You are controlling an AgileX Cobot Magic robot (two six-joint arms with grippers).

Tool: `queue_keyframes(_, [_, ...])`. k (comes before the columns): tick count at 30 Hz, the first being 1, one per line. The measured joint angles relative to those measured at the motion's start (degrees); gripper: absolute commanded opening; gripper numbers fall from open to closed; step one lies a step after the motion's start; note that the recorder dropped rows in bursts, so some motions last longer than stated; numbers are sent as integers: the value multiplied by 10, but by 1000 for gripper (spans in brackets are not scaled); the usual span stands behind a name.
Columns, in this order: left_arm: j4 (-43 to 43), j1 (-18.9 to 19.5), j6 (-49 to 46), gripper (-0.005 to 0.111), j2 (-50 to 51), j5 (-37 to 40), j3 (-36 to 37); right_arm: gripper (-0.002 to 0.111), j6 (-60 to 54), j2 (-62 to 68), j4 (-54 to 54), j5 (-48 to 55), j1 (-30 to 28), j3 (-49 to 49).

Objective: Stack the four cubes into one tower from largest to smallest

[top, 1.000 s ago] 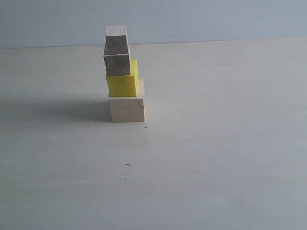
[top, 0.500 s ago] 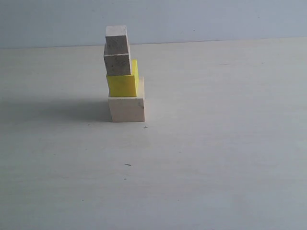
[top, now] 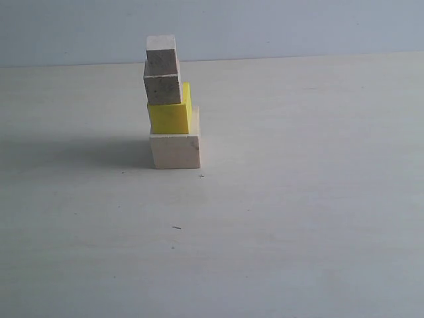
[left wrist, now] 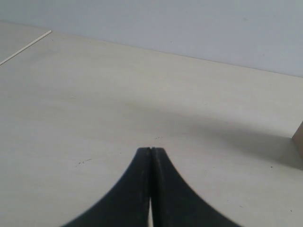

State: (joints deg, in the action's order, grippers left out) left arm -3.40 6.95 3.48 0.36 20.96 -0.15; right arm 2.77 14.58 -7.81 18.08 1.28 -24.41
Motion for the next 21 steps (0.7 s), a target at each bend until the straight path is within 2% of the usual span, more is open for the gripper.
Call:
queue_keyframes(14, [0, 0, 0, 0, 0, 0, 0, 0, 30, -128, 47, -86, 0, 231])
queue_keyframes(21, [0, 0, 0, 0, 0, 0, 0, 0, 19, -142, 58, -74, 0, 242])
